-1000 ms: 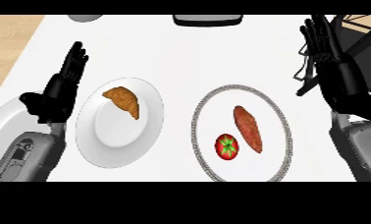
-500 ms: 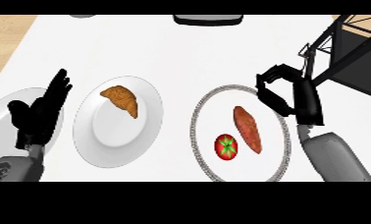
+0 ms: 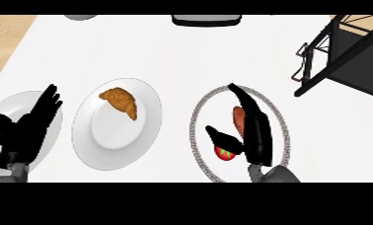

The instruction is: Pick the sweet potato from the placemat and place it in the tiered shelf

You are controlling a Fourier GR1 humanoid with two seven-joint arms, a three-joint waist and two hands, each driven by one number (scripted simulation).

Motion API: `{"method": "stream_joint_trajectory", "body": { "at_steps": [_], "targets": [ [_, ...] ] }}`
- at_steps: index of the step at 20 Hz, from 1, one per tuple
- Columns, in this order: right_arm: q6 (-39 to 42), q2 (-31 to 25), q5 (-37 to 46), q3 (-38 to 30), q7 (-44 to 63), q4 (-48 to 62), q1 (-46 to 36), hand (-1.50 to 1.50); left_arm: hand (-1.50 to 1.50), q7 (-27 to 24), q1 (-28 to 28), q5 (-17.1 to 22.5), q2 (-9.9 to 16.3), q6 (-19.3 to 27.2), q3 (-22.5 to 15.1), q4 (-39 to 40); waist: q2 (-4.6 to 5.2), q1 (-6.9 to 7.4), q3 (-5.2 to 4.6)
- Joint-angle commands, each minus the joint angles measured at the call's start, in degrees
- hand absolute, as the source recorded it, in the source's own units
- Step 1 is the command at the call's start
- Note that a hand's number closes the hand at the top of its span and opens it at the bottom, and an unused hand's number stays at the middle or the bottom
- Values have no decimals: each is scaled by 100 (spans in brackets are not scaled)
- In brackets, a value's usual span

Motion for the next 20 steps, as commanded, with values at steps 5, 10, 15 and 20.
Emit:
{"method": "stream_joint_trajectory", "body": {
  "at_steps": [5,10,15,20],
  "targets": [
    [1536,-583,2135,283,2845,-486,-179,-150,0,90,118,41,-44,42,64,-109,-44,-121,-25],
    [3704,-581,2098,712,4044,-683,-638,-150,0,197,82,-3,45,-18,22,-279,-9,63,-14],
    [5670,-750,1498,710,4862,-1179,-1037,-150,0,-15,226,-31,7,-119,49,-159,18,55,0],
    [6687,-479,1347,566,5345,-1093,-1523,-150,0,-19,68,-79,-16,-105,181,12,44,59,10]
  ]
}}
